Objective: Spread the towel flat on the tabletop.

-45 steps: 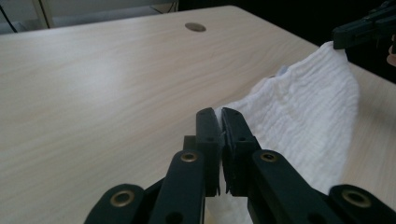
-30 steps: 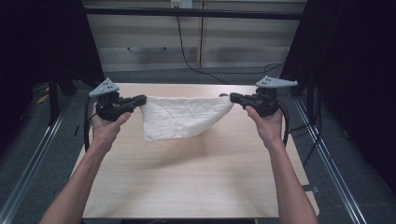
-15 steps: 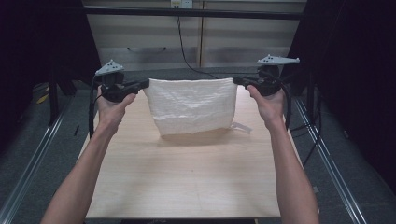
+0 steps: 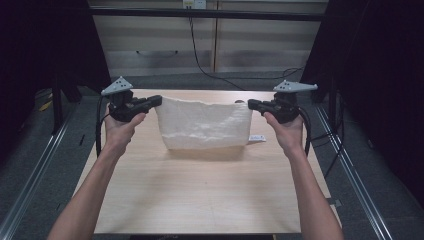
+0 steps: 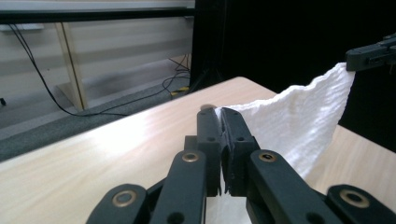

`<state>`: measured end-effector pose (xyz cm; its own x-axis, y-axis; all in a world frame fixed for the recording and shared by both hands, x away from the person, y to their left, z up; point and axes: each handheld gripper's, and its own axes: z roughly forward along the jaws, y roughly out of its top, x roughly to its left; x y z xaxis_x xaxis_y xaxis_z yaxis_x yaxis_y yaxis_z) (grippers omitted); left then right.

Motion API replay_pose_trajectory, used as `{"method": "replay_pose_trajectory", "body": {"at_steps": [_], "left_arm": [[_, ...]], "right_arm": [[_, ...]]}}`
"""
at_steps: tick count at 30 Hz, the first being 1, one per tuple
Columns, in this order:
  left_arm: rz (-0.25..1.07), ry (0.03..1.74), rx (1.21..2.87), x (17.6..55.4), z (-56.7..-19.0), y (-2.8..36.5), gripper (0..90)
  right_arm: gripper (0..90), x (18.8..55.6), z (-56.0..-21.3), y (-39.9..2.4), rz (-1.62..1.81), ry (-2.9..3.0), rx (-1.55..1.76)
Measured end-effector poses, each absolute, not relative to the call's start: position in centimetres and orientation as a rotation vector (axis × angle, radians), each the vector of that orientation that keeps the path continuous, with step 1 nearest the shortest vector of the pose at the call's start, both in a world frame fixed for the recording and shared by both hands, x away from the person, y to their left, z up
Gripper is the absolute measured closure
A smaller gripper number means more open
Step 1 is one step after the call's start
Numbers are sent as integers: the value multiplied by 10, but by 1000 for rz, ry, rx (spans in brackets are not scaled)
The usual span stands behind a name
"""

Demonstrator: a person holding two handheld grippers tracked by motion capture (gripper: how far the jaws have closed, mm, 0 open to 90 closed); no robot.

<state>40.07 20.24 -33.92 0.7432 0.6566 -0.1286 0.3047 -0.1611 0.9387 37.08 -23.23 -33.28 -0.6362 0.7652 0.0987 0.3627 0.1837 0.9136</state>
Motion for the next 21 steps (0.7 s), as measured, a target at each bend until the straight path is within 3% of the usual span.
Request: {"method": "replay_pose_trajectory", "body": {"at_steps": [21], "left_arm": [[261,716,1778,350,-384,217,873]], "right_arm": [[887,314,-385,-231,1475,2170,1040]]}}
